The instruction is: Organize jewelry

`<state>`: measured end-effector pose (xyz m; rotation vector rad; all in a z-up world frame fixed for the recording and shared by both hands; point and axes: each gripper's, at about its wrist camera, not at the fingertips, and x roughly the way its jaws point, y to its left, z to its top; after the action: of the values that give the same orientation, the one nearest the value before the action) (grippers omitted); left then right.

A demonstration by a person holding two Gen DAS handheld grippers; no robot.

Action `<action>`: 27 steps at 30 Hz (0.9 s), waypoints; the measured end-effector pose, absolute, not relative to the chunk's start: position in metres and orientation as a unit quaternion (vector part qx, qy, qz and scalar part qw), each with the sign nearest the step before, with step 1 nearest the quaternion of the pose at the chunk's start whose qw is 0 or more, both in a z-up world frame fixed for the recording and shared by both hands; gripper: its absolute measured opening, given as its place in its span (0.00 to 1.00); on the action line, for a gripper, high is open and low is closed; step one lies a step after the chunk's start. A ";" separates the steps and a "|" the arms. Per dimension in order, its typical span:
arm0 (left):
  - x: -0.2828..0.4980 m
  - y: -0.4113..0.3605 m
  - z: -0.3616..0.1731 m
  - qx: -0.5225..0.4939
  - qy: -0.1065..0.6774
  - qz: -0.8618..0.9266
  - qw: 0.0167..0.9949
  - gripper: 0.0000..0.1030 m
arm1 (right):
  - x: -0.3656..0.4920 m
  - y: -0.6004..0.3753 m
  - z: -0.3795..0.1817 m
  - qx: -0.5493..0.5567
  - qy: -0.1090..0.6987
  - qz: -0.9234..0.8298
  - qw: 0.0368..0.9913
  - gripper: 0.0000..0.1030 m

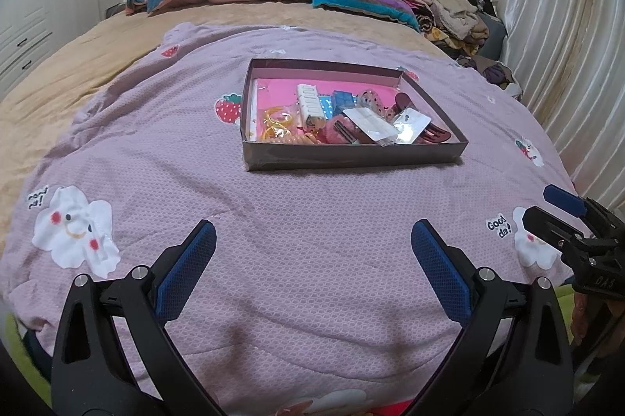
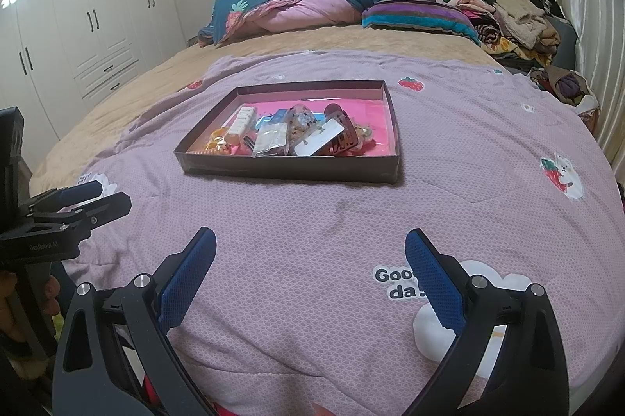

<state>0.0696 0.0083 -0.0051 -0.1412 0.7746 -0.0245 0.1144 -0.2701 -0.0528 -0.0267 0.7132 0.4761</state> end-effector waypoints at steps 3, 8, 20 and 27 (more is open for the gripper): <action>0.070 0.008 -0.005 -0.069 0.378 -0.011 0.923 0.91 | 0.114 -0.270 -0.053 -0.013 0.345 0.231 0.910 0.94; 0.069 0.009 -0.005 -0.069 0.378 -0.011 0.923 0.91 | 0.114 -0.271 -0.052 -0.013 0.344 0.230 0.910 0.94; 0.069 0.009 -0.005 -0.068 0.379 -0.011 0.923 0.91 | 0.113 -0.271 -0.052 -0.013 0.344 0.230 0.910 0.94; 0.069 0.008 -0.005 -0.068 0.378 -0.010 0.923 0.91 | 0.113 -0.271 -0.052 -0.013 0.344 0.230 0.910 0.94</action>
<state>0.0686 0.0082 -0.0045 -0.1390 0.7769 -0.0201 0.1132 -0.2710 -0.0521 -0.0274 0.7083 0.4744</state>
